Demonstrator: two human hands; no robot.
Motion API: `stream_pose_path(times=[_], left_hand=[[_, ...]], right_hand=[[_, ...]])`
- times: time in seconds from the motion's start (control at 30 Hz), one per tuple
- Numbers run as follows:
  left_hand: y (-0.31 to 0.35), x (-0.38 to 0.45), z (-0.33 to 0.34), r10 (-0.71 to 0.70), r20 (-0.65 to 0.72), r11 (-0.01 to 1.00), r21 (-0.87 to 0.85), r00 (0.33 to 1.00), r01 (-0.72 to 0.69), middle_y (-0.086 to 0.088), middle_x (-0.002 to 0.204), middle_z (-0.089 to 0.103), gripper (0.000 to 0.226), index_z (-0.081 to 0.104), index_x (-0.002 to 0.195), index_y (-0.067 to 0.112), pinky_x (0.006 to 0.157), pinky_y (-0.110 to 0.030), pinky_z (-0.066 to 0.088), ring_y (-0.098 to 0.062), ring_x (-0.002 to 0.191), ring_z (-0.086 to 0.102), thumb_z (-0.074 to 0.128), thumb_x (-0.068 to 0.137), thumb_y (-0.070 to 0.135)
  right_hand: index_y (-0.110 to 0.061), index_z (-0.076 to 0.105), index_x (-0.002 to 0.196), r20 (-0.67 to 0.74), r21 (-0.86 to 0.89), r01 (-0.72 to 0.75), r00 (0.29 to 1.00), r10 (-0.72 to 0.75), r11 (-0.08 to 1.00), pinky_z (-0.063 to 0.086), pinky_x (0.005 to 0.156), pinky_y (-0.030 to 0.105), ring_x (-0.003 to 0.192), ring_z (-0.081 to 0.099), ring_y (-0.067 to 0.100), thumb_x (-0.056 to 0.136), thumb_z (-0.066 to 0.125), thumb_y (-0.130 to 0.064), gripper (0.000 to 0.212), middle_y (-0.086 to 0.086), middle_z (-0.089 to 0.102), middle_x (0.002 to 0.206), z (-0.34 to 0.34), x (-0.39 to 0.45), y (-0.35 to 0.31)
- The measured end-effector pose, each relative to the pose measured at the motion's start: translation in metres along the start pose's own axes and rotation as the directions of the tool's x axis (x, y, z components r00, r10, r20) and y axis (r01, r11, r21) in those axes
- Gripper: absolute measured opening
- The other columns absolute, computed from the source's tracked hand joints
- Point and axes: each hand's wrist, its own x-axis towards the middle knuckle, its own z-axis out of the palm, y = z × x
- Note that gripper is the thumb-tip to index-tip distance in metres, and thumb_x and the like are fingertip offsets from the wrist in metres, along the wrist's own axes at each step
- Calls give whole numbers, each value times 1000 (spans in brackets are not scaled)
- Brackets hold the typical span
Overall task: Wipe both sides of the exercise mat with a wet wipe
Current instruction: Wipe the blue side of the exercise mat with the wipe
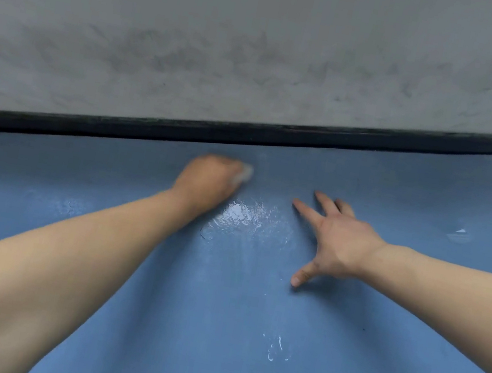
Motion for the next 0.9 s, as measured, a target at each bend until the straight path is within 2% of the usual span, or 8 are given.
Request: stream_pose_path(times=[0.07, 0.13, 0.3, 0.47, 0.57, 0.63, 0.8, 0.9], left_hand=[[-14, 17, 0, -354, -94, 931, 60, 931, 360, -13, 81, 67, 25, 60, 81, 14, 58, -34, 38, -38, 76, 61, 50, 98, 30], [2, 29, 11, -424, -116, 904, 2, 898, 428, -12, 79, 66, 23, 57, 78, 14, 57, -35, 36, -38, 74, 60, 49, 96, 25], [37, 39, 25, 59, 65, 994, -94, 996, -53, -2, 83, 67, 22, 57, 87, 17, 65, -41, 53, -30, 80, 62, 49, 100, 34], [8, 42, 14, -345, -143, 938, -86, 928, 336, -13, 79, 67, 25, 61, 82, 10, 63, -41, 49, -37, 75, 61, 51, 96, 29], [55, 8, 26, 134, -9, 967, -219, 991, -133, -9, 78, 66, 22, 62, 82, 13, 61, -32, 46, -27, 73, 57, 62, 95, 31], [55, -11, 29, 414, 123, 902, -190, 902, -388, -6, 76, 62, 20, 61, 82, 14, 57, -32, 40, -28, 69, 54, 70, 91, 30], [-1, 3, 12, -197, -127, 976, -122, 972, 182, -6, 71, 63, 16, 57, 74, 16, 55, -36, 45, -34, 67, 60, 62, 88, 22], [43, -29, 25, 199, -5, 959, -203, 980, -196, -6, 70, 58, 21, 55, 75, 15, 55, -31, 38, -30, 64, 55, 60, 90, 29]], right_hand=[[-49, -8, 163, -26, -41, -19, 999, 18, 999, 39, 117, 61, 160, -5, 32, 40, 87, -85, 159, -4, -11, 173, -10, 4, 14], [-55, -17, 159, -23, -92, -90, 996, 88, 992, 26, 120, 71, 160, -12, 38, 38, 86, -86, 162, -3, -20, 173, -14, 11, 33], [-66, -26, 149, 37, 1, -140, 989, 140, 990, 23, 117, 77, 158, -20, 41, 35, 88, -84, 162, -10, -34, 168, -3, 18, 53], [-65, -25, 151, 33, 13, -131, 991, 130, 991, 22, 116, 79, 158, -22, 42, 38, 88, -84, 161, -9, -35, 168, -1, 18, 53], [-65, -27, 150, 39, 7, -132, 991, 131, 991, 22, 115, 80, 157, -21, 43, 37, 87, -85, 162, -9, -36, 168, -1, 19, 54], [-65, -27, 149, 42, -1, -131, 991, 131, 991, 23, 115, 80, 158, -21, 43, 36, 87, -85, 162, -9, -35, 168, -2, 19, 54], [-65, -27, 150, 49, 2, -132, 990, 132, 991, 23, 115, 80, 158, -20, 42, 37, 87, -85, 161, -9, -35, 168, -1, 19, 53], [-65, -27, 150, 49, 1, -133, 990, 133, 991, 23, 115, 80, 158, -20, 42, 37, 87, -85, 161, -9, -35, 168, 0, 19, 53]])
